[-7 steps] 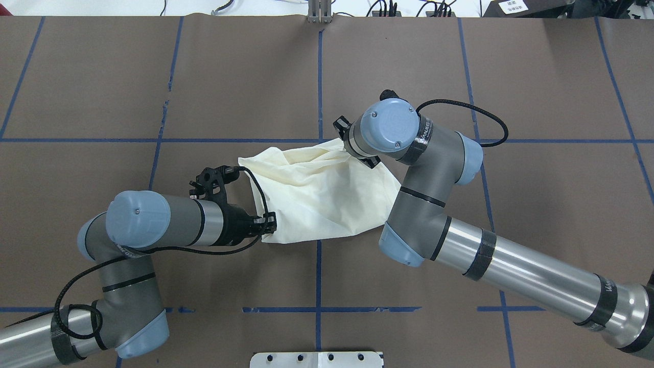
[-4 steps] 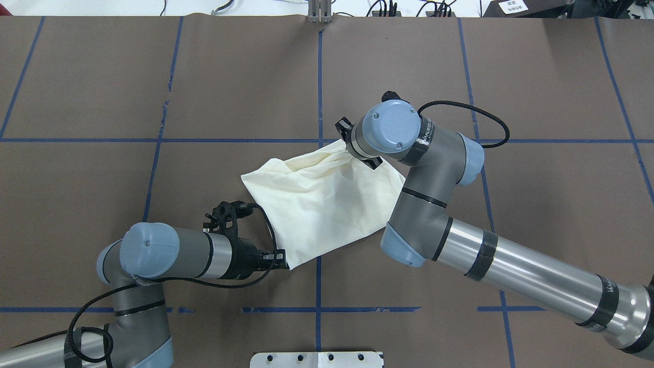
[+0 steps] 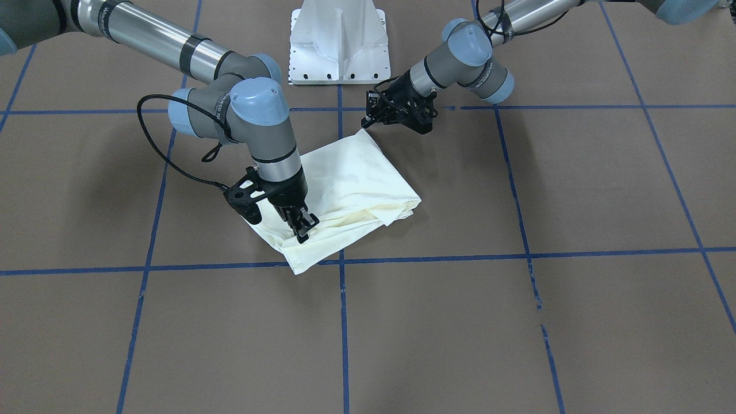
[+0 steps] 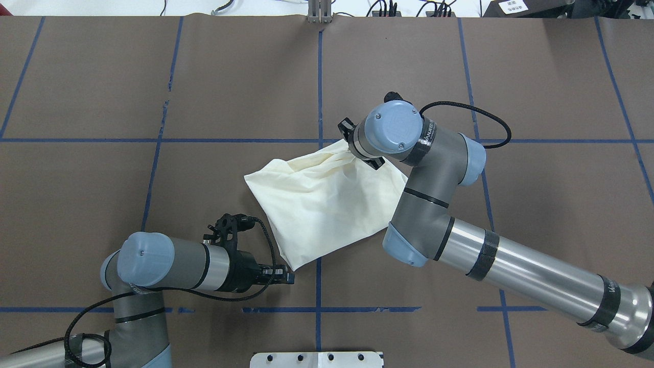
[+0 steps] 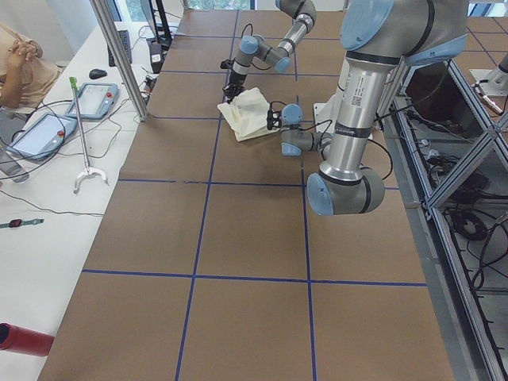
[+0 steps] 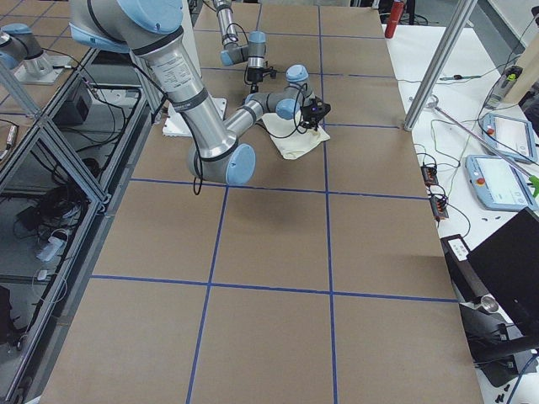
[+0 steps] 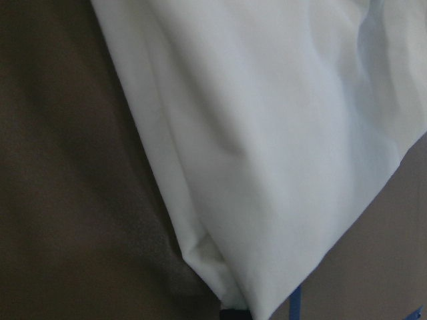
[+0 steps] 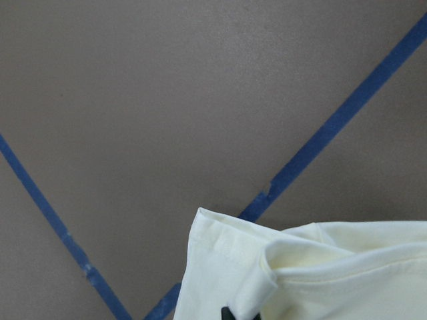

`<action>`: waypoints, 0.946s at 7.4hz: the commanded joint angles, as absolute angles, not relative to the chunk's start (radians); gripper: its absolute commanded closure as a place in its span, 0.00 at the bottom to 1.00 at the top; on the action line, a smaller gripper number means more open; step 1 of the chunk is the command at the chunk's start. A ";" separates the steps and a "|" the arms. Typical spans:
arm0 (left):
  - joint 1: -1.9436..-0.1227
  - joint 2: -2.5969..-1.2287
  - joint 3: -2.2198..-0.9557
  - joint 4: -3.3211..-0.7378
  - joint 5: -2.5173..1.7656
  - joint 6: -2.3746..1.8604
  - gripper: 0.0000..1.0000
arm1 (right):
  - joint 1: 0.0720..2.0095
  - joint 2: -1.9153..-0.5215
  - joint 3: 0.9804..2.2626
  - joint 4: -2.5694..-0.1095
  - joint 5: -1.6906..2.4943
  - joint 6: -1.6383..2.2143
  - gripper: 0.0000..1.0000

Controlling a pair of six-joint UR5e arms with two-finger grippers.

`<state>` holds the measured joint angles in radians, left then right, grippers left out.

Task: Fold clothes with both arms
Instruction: 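Release the shirt and raise the right gripper away while the left gripper smooths the corner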

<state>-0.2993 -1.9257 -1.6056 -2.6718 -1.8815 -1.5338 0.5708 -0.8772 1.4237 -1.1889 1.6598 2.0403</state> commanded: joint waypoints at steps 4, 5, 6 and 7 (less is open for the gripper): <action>-0.372 -1.813 -1.776 -2.663 -1.887 -1.548 1.00 | 0.729 -0.938 1.427 -1.187 1.838 1.817 0.00; -0.392 -1.866 -1.751 -2.625 -1.859 -1.554 1.00 | 0.764 -0.943 1.431 -1.187 1.891 1.757 0.00; -0.400 -1.938 -1.703 -2.575 -1.829 -1.552 1.00 | 0.762 -0.942 1.430 -1.187 1.894 1.738 0.00; -0.406 -1.988 -1.642 -2.571 -1.821 -1.551 1.00 | 0.759 -0.939 1.421 -1.166 1.894 1.705 0.00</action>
<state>-0.3949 -1.9187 -1.7076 -2.5958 -1.8407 -1.5516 0.7543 -0.9392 1.4271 -1.1822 1.8818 1.7496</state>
